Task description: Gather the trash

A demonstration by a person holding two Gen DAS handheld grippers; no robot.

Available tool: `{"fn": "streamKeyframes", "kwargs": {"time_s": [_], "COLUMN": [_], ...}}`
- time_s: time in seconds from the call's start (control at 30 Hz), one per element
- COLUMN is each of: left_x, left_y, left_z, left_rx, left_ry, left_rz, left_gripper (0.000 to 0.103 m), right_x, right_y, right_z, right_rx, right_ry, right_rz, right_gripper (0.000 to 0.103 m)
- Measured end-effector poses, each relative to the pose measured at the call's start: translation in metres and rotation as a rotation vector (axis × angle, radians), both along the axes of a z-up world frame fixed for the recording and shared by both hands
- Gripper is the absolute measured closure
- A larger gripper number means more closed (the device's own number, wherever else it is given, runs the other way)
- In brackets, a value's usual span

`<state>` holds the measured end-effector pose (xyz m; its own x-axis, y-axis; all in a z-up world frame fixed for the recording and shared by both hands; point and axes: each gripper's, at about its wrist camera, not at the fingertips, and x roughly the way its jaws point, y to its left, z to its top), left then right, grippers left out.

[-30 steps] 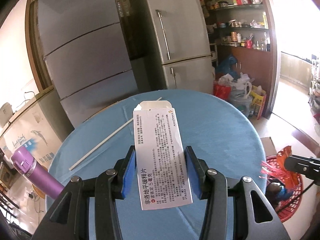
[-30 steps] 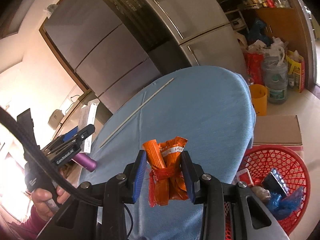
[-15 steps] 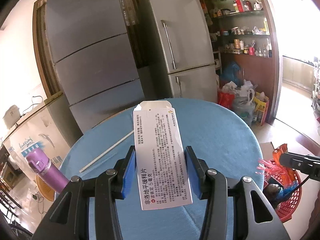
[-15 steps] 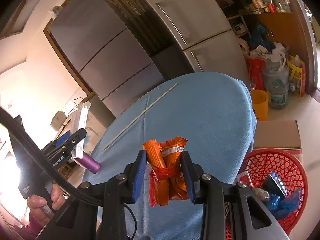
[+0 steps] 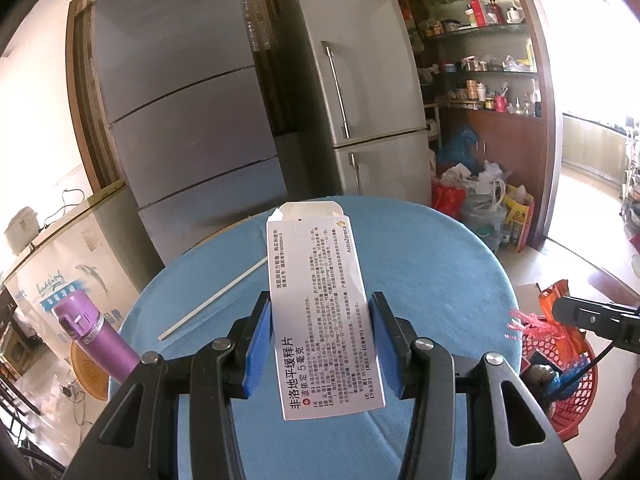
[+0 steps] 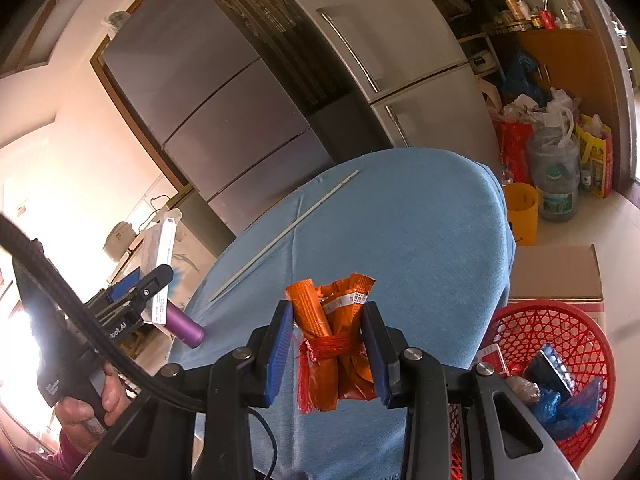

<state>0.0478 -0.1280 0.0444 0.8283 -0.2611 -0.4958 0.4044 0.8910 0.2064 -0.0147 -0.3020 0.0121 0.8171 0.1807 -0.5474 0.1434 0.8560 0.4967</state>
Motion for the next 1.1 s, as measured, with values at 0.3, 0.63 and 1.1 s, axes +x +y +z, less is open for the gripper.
{"fn": "streamKeyframes", "kwargs": {"time_s": [0.3,0.63,1.1], "left_x": [-0.008,-0.016,-0.027], "left_y": [-0.006,-0.015,-0.031], "left_z": [-0.009,-0.016,-0.025], "left_rx": [0.014,0.034,0.073], "left_ry": [0.033,0.054,0.083], "left_rz": [-0.029,-0.068,-0.121], "left_gripper": [0.054,0.054,0.054], "right_x": [-0.003,-0.007,-0.011], "right_y": [-0.004,-0.008,-0.015], "right_z": [-0.001,-0.002,-0.004], "right_rx": [0.01,0.021,0.037], "right_ry": [0.004,0.009,0.022], "right_rz": [-0.018,-0.034,-0.061], "right_gripper": [0.065,0.065,0.065]}}
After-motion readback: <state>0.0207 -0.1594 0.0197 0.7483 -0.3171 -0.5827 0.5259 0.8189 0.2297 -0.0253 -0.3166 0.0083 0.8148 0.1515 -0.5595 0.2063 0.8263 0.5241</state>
